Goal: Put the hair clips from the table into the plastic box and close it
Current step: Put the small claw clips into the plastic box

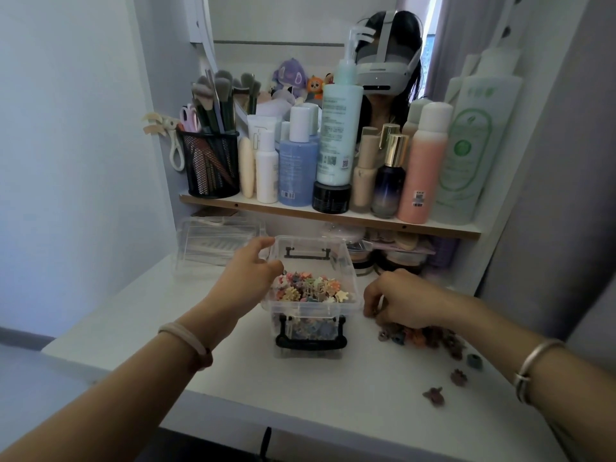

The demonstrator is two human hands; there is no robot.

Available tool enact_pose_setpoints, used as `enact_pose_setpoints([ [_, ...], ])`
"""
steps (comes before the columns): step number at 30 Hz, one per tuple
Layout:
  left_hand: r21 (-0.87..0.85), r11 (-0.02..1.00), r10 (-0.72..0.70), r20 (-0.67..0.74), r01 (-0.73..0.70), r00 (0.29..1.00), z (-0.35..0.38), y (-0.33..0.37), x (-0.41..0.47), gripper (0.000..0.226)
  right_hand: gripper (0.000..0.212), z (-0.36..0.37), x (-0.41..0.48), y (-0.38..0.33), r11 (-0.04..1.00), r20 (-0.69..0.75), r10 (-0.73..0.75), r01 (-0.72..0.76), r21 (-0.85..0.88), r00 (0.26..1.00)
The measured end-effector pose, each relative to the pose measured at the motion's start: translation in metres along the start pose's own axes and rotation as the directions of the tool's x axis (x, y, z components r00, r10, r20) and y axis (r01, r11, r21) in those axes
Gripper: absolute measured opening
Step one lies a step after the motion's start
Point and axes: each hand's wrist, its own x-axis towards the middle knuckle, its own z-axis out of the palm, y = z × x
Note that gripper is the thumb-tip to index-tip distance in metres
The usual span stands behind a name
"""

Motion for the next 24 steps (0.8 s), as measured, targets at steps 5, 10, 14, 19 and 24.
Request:
enact_pose_setpoints([
  [5,0.014,1.0,0.007,0.003,-0.007,1.0,-0.001,0.001,-0.002,0.049,0.016,-0.02,0.002,-0.01,0.958,-0.435,0.01,0.116,0.264,0.9],
  [10,0.009,1.0,0.006,0.013,-0.006,1.0,0.0,0.0,-0.003,0.048,0.01,-0.055,-0.011,-0.029,0.728,-0.396,-0.049,0.305,0.615,0.917],
  [14,-0.014,1.0,0.007,0.014,-0.007,1.0,0.002,-0.001,-0.001,0.047,0.024,-0.043,-0.007,-0.001,0.962,-0.288,0.085,-0.004,0.272,0.954],
  [19,-0.04,0.999,-0.01,0.024,0.011,1.0,0.003,0.0,-0.002,0.046,0.029,-0.014,-0.003,0.021,0.988,0.031,0.116,-0.119,0.095,0.993],
  [24,-0.063,0.998,-0.016,0.04,0.018,0.999,0.004,0.002,-0.002,0.047,0.024,-0.014,-0.001,0.016,0.992,0.05,0.073,-0.078,0.098,0.996],
])
